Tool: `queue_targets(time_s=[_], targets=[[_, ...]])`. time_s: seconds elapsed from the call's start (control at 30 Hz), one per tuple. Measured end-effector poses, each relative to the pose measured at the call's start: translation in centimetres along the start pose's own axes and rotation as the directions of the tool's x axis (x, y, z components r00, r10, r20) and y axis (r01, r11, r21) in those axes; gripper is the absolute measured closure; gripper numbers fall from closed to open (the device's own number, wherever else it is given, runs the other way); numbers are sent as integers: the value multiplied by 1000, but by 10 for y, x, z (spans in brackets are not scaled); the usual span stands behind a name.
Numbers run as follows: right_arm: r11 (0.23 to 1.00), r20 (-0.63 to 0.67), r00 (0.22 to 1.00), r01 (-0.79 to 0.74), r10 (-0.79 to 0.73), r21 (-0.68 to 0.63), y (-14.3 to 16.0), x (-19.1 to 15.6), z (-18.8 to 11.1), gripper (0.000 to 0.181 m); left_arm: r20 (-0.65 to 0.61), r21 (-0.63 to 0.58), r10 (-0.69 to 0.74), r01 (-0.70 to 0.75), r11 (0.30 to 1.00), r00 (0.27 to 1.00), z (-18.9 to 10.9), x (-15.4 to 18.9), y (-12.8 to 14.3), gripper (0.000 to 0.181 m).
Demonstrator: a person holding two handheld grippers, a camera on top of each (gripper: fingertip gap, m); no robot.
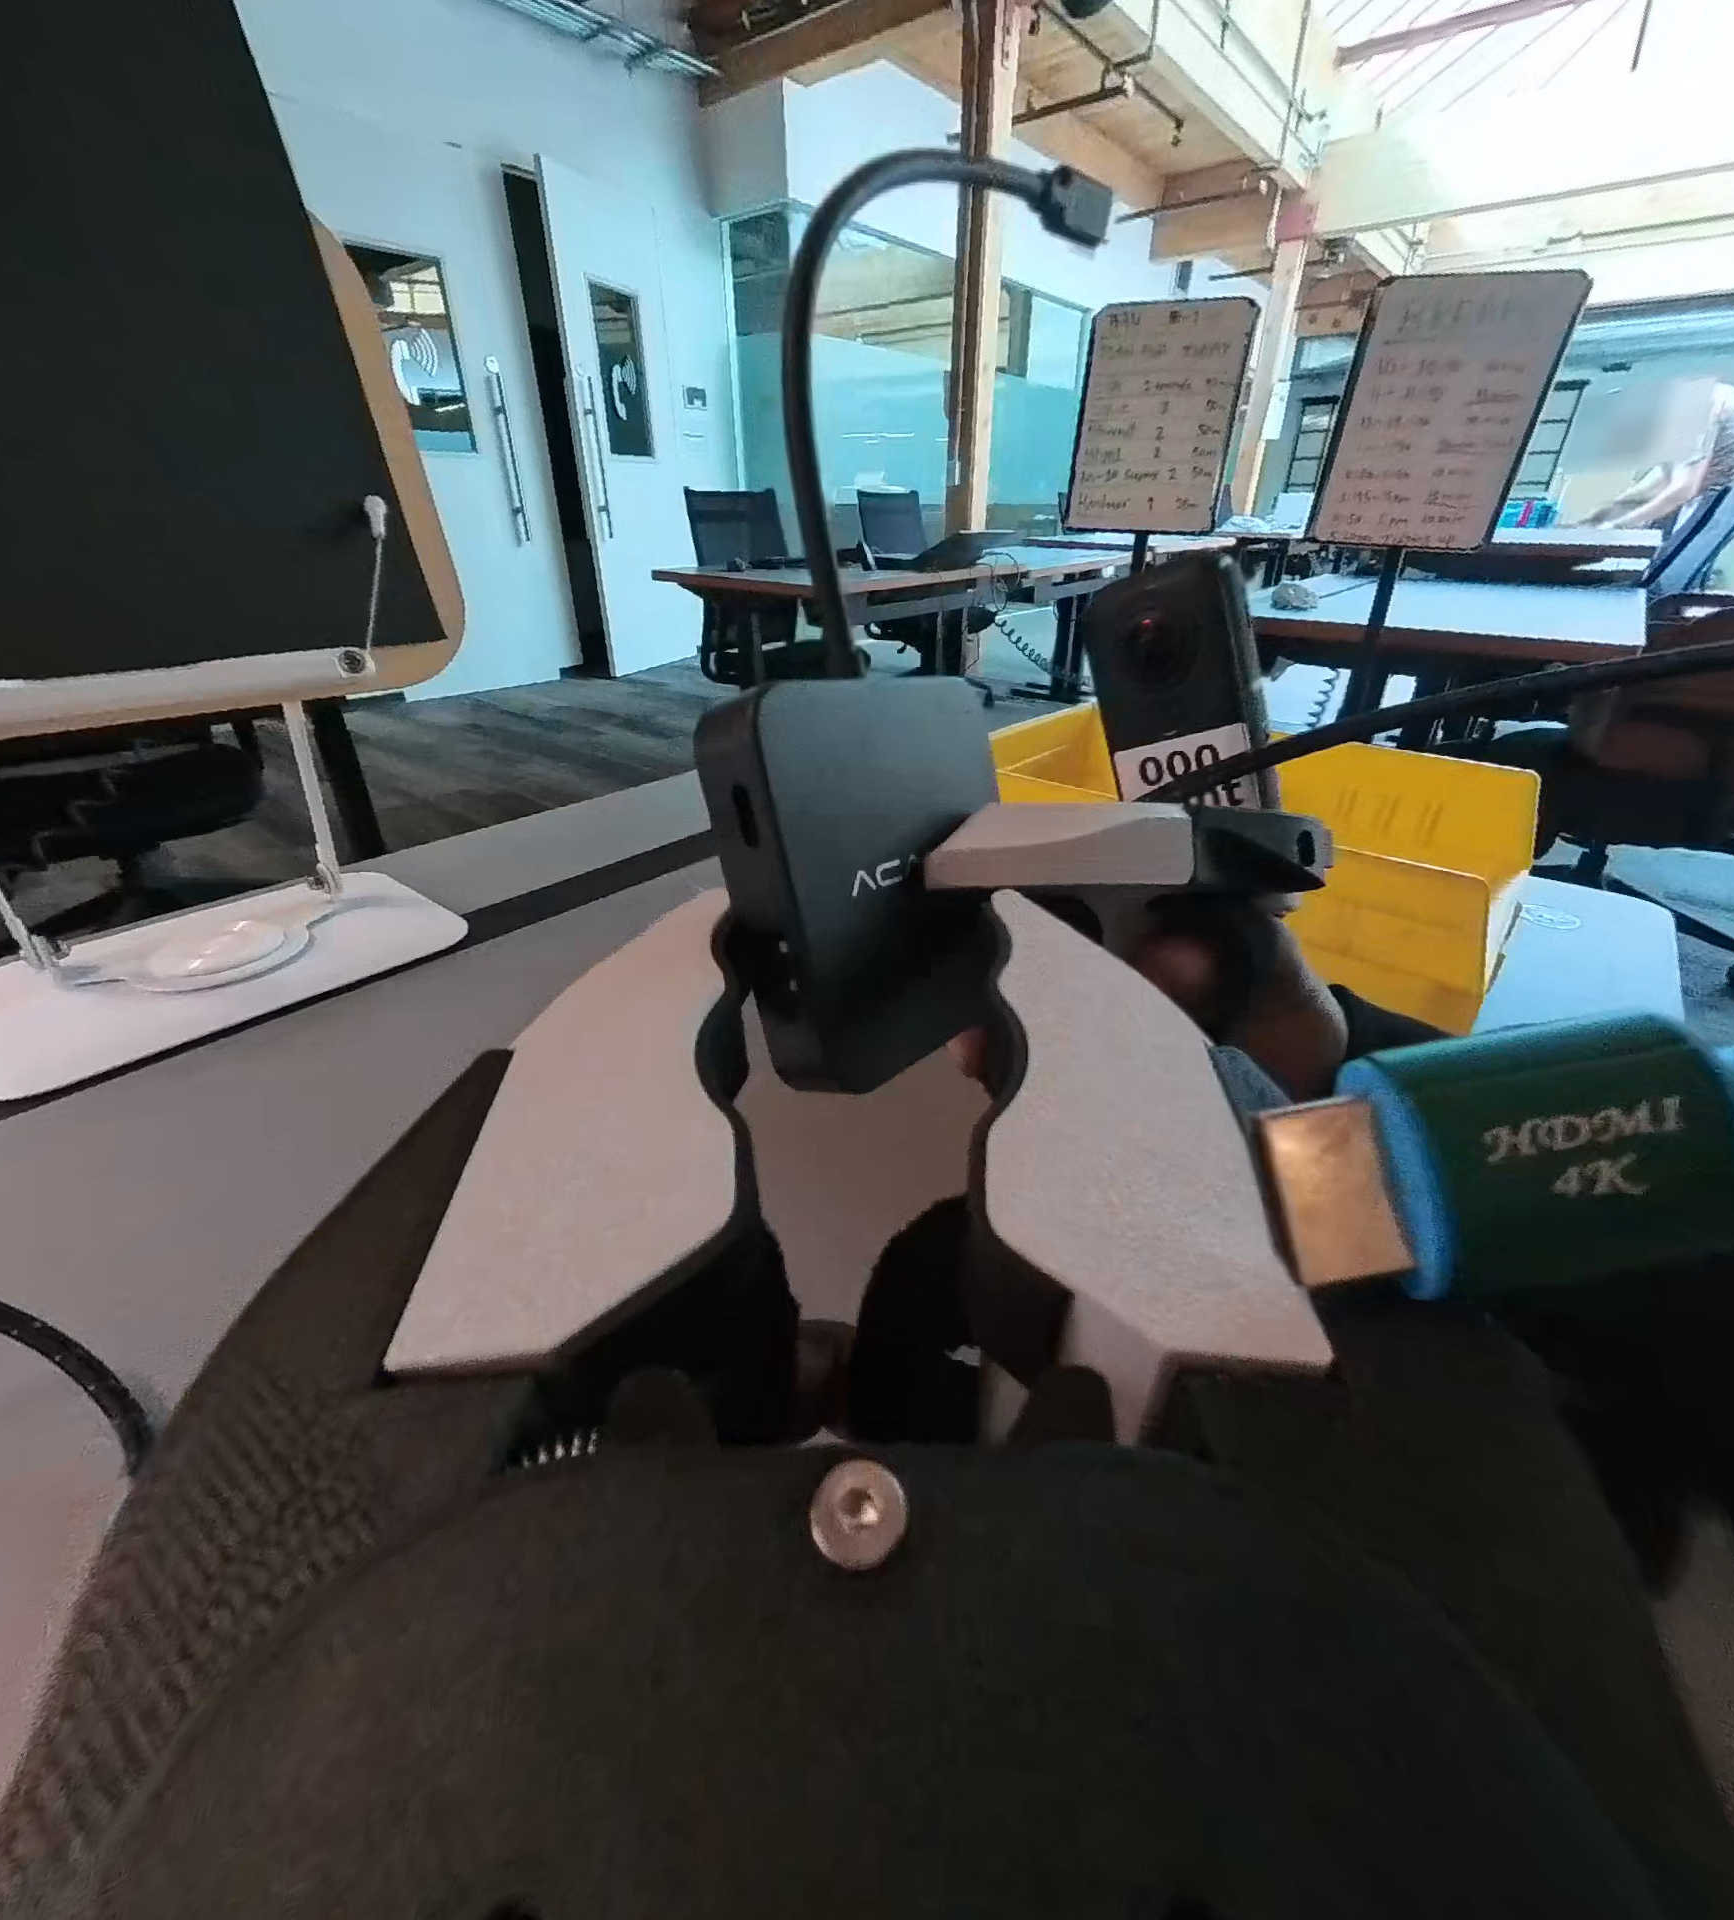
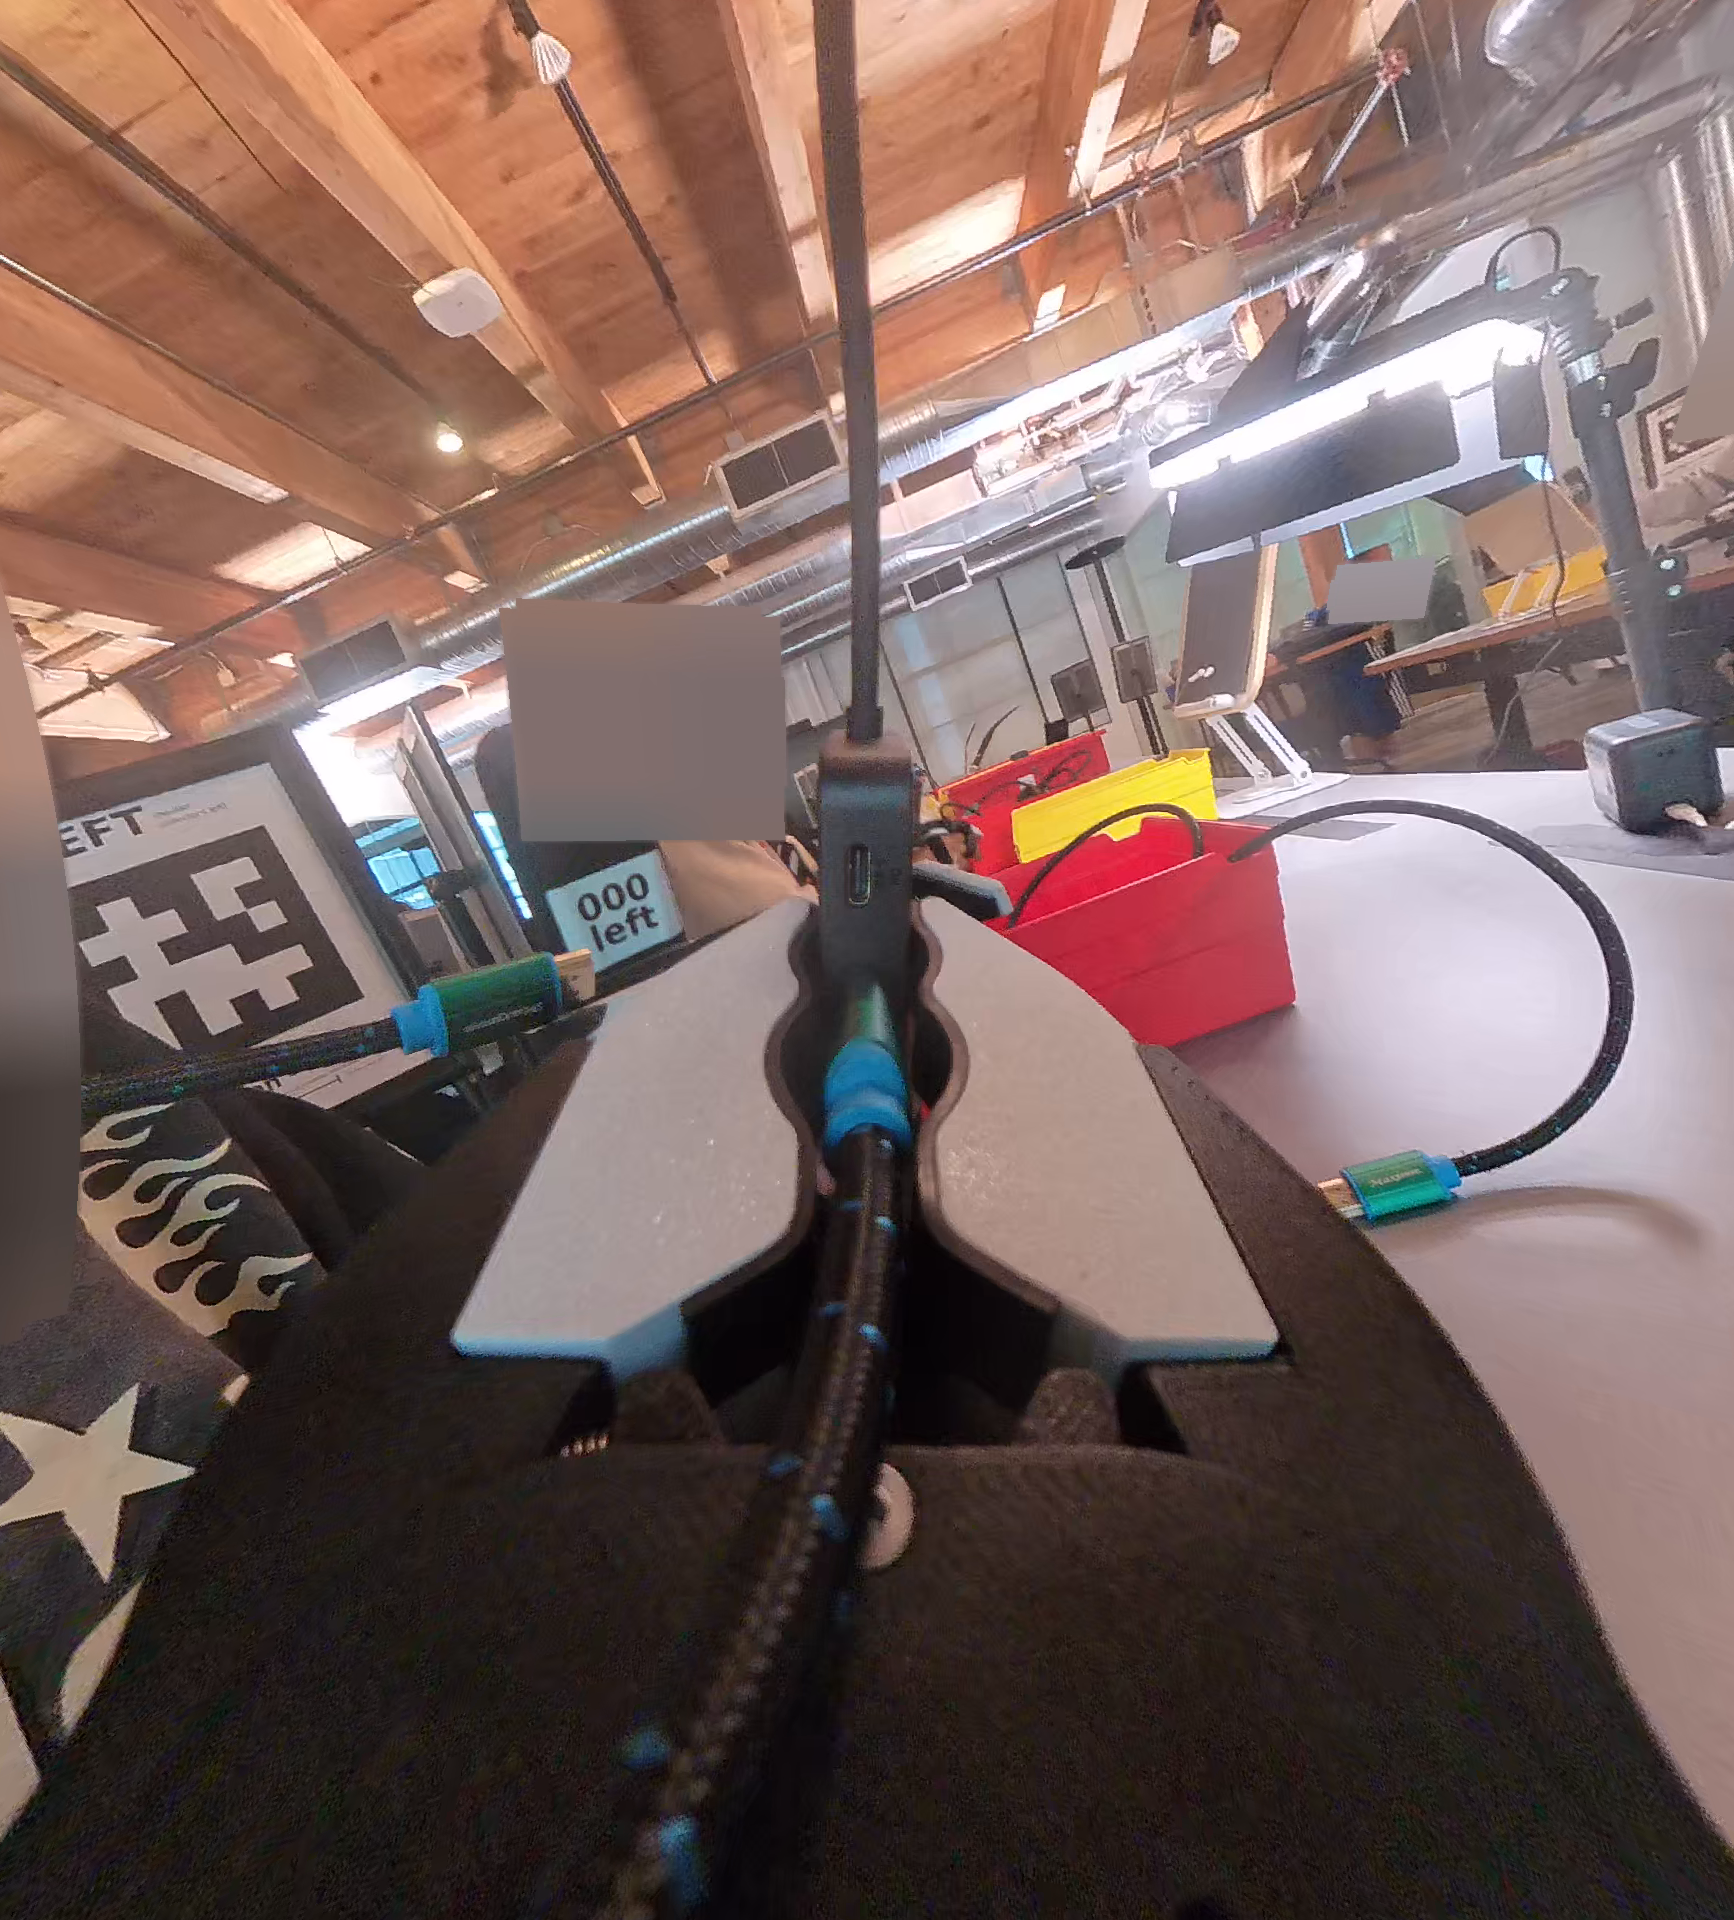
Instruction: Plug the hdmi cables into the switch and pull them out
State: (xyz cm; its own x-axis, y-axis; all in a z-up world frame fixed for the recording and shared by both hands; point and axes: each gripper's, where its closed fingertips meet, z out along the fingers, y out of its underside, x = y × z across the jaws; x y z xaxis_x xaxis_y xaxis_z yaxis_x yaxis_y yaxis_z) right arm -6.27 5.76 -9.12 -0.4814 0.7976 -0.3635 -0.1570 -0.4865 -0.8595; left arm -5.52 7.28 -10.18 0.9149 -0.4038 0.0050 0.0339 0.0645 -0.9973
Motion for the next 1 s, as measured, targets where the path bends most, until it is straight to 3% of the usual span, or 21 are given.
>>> queue_targets(time_s=[0.03,0.13,0.23,0.3,0.47,0.57,0.63,0.77,0.87,0.9,0.93,1.0], targets=[[1000,12,1000,-8,8,10,-1,-2,0,167,-6,13,-14,14,1000,1000,0,1,-2,142],[998,69,997,-42,38,52,-9,-10,-2,166,-119,96,-178,190,977,977,-2,10,-11,155],[996,79,995,-64,58,67,-12,-11,-2,167,-299,135,-402,455,880,866,-5,16,-17,166],[996,63,996,-63,59,66,-11,-9,-1,167,-345,154,-449,522,839,824,-6,14,-17,167],[952,81,989,-139,121,273,-43,-6,-17,155,-385,238,-486,593,769,785,-17,2,-28,169],[974,82,989,-137,124,179,-29,-9,-8,163,-387,277,-493,608,744,779,-20,-3,-32,169],[982,42,997,-69,63,175,-27,-9,-7,169,-399,291,-485,609,738,778,-23,-3,-33,169],[983,101,993,-79,63,168,-29,-17,-8,169,-458,293,-466,624,725,757,-24,6,-37,166],[991,75,995,-74,66,109,-18,-14,-1,169,-465,246,-516,665,705,719,-15,10,-29,141],[993,76,995,-72,66,88,-14,-15,1,169,-466,251,-515,665,703,720,-14,11,-27,143],[994,77,994,-77,71,82,-12,-15,3,169,-472,268,-499,657,704,727,-15,12,-28,162],[992,77,993,-97,90,81,-11,-14,4,168,-456,293,-477,633,716,751,-17,11,-29,167]])
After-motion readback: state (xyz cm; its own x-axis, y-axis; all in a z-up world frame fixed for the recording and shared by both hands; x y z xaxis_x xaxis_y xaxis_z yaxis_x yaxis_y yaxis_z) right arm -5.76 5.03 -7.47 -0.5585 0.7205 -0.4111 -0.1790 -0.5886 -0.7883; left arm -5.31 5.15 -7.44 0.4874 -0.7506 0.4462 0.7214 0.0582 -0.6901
